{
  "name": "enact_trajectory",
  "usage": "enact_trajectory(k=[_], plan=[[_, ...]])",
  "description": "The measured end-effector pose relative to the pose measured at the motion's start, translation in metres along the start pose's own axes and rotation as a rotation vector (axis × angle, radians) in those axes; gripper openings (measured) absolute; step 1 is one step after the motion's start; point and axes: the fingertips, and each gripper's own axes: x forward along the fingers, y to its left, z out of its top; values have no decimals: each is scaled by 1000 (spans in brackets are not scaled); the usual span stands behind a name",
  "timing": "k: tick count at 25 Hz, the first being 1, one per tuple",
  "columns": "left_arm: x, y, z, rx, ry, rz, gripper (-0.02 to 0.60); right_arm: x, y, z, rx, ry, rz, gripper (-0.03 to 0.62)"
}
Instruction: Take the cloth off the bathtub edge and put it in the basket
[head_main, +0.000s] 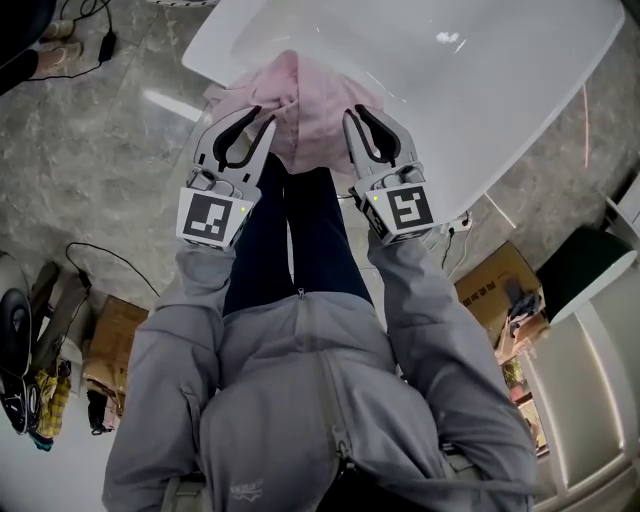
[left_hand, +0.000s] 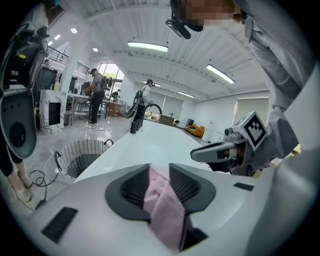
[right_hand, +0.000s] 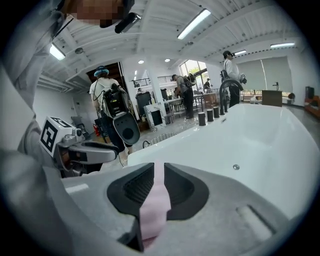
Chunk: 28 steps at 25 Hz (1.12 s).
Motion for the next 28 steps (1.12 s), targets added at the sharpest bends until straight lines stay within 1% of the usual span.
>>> enact_trajectory(k=[1, 2, 3, 5, 8, 11, 14, 17, 19, 24, 28], plan=[[3, 1, -4, -6, 4, -4, 150, 0, -2, -6, 17, 15, -1, 53], [5, 2, -7, -11, 10, -7, 175, 1, -3, -12, 35, 30, 2, 80], [7, 3, -10, -14, 22, -11, 180, 1, -3, -17, 54, 45, 8, 111], [8, 3, -16, -16, 52, -14, 203, 1, -3, -26, 88, 74, 19, 226], [10, 5, -26, -33, 86, -19, 230, 0, -4, -37, 116, 115, 19, 293], [13, 9, -37, -51, 123, -17, 266, -1, -10, -50, 126, 158, -10, 358], [17, 14, -53, -68, 183, -16, 293, -1, -17, -70, 153, 226, -26, 422], [21, 18, -71, -90, 251, -17, 316, -3, -22, -85, 170, 288, -36, 443], [23, 21, -79, -88, 282, -16, 327, -4, -26, -92, 178, 320, -41, 448], [30, 29, -87, -47, 342, -25, 345, -1, -32, -106, 221, 407, -39, 456], [33, 31, -90, -22, 367, -1, 367, 3, -35, -117, 290, 473, 0, 493]])
